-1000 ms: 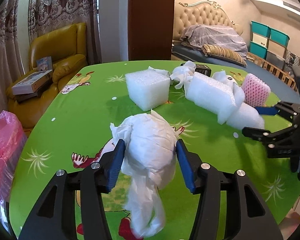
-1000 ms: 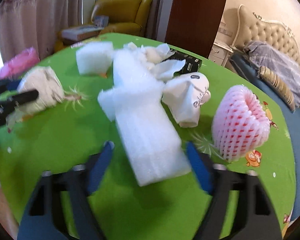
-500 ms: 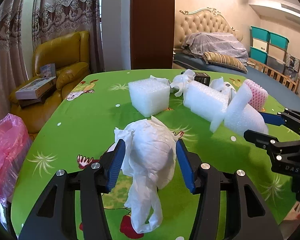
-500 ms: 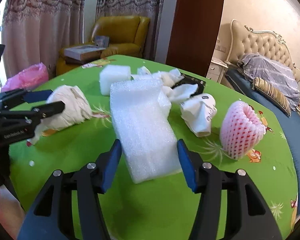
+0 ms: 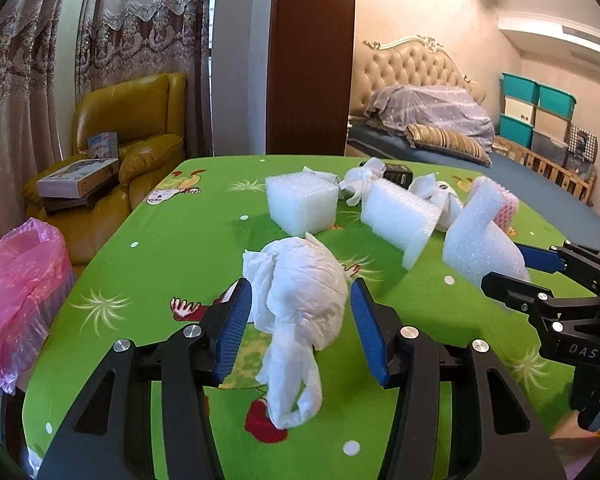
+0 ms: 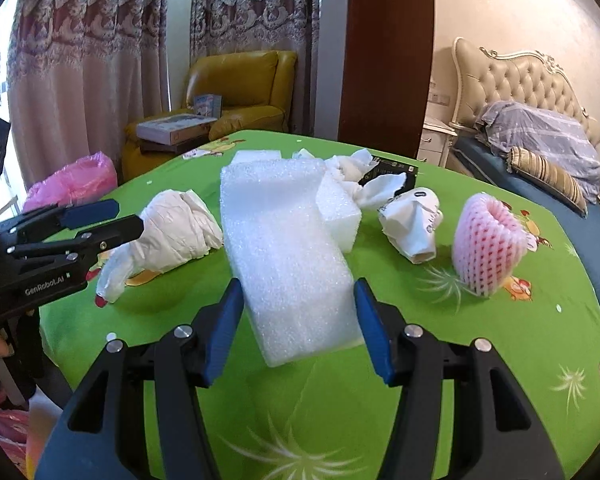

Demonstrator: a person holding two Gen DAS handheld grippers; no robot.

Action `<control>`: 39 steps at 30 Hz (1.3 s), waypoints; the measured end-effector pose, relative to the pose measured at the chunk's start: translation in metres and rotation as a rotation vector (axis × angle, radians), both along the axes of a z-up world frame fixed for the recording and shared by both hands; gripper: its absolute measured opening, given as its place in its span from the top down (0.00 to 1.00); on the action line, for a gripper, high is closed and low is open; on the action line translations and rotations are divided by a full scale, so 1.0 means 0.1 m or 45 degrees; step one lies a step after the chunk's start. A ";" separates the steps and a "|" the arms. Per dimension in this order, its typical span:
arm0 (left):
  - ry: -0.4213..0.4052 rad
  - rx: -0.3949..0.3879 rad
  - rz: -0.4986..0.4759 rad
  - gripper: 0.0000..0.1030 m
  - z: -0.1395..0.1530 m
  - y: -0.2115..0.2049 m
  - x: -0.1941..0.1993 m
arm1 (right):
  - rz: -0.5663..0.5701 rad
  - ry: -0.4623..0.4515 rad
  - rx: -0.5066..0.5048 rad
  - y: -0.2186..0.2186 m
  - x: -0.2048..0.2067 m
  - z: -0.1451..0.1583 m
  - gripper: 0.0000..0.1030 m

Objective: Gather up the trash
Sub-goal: 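Carry the plastic bag and foam sheet over to the pink bin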

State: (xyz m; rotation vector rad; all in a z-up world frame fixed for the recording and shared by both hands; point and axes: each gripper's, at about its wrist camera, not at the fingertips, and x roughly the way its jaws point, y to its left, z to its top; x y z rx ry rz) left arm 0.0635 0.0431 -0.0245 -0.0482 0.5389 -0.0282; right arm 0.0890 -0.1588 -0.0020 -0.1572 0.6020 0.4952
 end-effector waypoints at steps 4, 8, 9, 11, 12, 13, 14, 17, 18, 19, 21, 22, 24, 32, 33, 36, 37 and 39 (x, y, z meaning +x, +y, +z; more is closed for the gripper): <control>-0.042 0.013 -0.014 0.53 0.03 -0.06 -0.11 | -0.017 0.002 0.003 -0.06 -0.09 0.01 0.47; -0.046 0.020 -0.034 0.53 0.02 -0.09 -0.15 | -0.035 0.004 0.010 -0.09 -0.10 -0.01 0.47; -0.044 0.022 -0.035 0.53 0.01 -0.09 -0.15 | -0.035 0.005 0.018 -0.09 -0.10 -0.01 0.47; -0.037 0.022 -0.039 0.53 0.00 -0.08 -0.16 | -0.030 0.007 0.030 -0.08 -0.10 0.00 0.47; -0.036 0.022 -0.038 0.53 0.00 -0.07 -0.17 | -0.026 0.003 0.035 -0.06 -0.11 0.00 0.47; -0.041 0.023 -0.036 0.53 0.01 -0.05 -0.19 | -0.013 0.004 0.040 -0.04 -0.11 0.01 0.47; -0.050 0.028 -0.032 0.53 0.02 -0.04 -0.21 | -0.004 0.005 0.040 -0.02 -0.12 0.01 0.47; -0.098 0.047 -0.005 0.53 0.11 0.08 -0.31 | 0.030 -0.008 0.034 0.09 -0.13 0.05 0.47; -0.107 0.044 0.004 0.53 0.15 0.12 -0.33 | 0.047 -0.012 0.033 0.14 -0.13 0.07 0.47; -0.121 0.041 0.024 0.53 0.19 0.20 -0.36 | 0.062 -0.017 0.032 0.19 -0.13 0.09 0.47; -0.144 0.039 0.063 0.53 0.27 0.35 -0.41 | 0.097 -0.017 0.030 0.29 -0.13 0.13 0.47; -0.155 0.032 0.084 0.53 0.31 0.44 -0.44 | 0.120 -0.016 0.028 0.36 -0.13 0.14 0.47; -0.177 0.020 0.126 0.53 0.39 0.61 -0.50 | 0.158 -0.022 0.015 0.50 -0.14 0.17 0.47; -0.226 0.020 0.296 0.53 0.61 1.31 -0.74 | 0.315 -0.024 0.019 1.19 -0.05 0.37 0.46; -0.230 0.019 0.312 0.53 0.63 1.38 -0.76 | 0.338 -0.027 0.022 1.29 -0.04 0.41 0.46; -0.240 0.018 0.383 0.53 0.70 1.68 -0.84 | 0.404 -0.039 0.020 1.60 -0.01 0.52 0.46; -0.239 0.015 0.395 0.53 0.71 1.73 -0.86 | 0.426 -0.043 0.015 1.71 -0.02 0.54 0.46; -0.231 0.019 0.428 0.53 0.73 1.89 -0.89 | 0.474 -0.065 -0.002 1.97 -0.01 0.61 0.46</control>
